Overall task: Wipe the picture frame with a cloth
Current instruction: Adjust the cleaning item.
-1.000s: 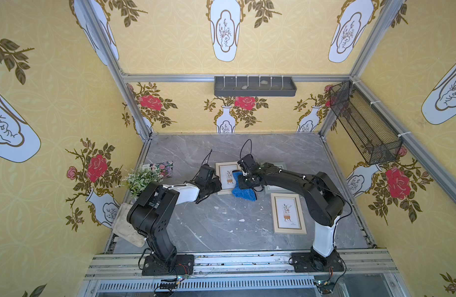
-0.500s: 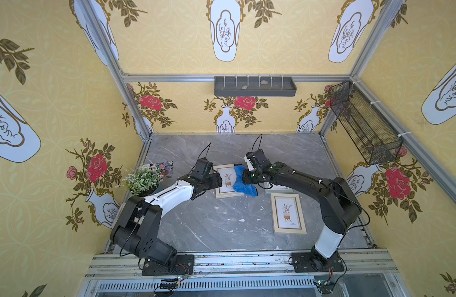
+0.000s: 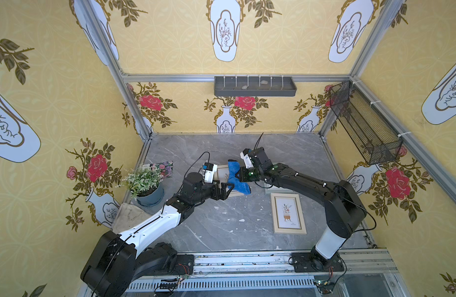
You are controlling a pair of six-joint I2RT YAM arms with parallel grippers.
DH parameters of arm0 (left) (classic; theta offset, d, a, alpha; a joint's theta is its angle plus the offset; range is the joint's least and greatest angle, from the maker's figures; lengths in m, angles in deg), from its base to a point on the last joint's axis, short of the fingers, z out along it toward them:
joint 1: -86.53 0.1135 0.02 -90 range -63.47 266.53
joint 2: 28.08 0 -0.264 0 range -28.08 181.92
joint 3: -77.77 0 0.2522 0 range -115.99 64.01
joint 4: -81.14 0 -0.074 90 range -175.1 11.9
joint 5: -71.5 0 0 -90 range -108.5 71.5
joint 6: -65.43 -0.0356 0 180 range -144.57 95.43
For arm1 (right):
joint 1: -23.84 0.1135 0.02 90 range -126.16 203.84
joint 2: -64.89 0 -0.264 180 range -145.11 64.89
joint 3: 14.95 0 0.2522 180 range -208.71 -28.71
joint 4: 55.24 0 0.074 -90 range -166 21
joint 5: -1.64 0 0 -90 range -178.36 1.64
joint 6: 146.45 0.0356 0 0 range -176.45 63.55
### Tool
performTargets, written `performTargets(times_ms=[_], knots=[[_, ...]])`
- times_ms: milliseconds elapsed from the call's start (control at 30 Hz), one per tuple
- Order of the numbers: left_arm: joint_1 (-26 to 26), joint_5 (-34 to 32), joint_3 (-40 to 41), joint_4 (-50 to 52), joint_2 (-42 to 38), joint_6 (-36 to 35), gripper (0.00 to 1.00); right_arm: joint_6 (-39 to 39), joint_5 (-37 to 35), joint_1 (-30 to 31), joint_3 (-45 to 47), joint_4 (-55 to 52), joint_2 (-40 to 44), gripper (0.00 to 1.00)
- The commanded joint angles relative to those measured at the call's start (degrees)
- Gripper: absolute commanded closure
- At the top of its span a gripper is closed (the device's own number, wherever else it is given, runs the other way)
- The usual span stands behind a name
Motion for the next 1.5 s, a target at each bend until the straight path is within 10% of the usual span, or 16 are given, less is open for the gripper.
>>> performTargets(times_ms=[0, 333, 700, 900, 1100, 1467], knots=[[-0.42, 4.47, -0.19, -4.62, 1.88, -1.37, 0.04, 1.31, 2.19, 0.98, -0.92, 5.06, -0.19, 0.90], [-1.06, 2.37, -1.64, -4.08, 5.79, -1.69, 0.08, 3.60, 5.25, 2.58, -0.93, 9.17, -0.08, 0.89], [-1.06, -4.92, -5.31, 0.67, 10.18, -0.35, 0.54, 4.90, 6.18, 4.19, -0.41, 10.34, -1.17, 0.84], [-0.89, -7.70, -5.07, 3.48, 9.85, -0.01, 0.92, 5.18, 2.32, 2.78, -0.32, 7.06, -0.91, 0.43], [2.31, -9.43, -5.62, 10.12, 9.56, -0.63, 0.97, 6.17, -0.92, -3.20, 3.58, 4.91, 1.52, 0.21], [5.88, -12.65, -16.35, 19.95, 18.69, -2.78, 0.99, 1.81, -10.67, -1.93, 1.54, -2.65, -7.46, 0.22]])
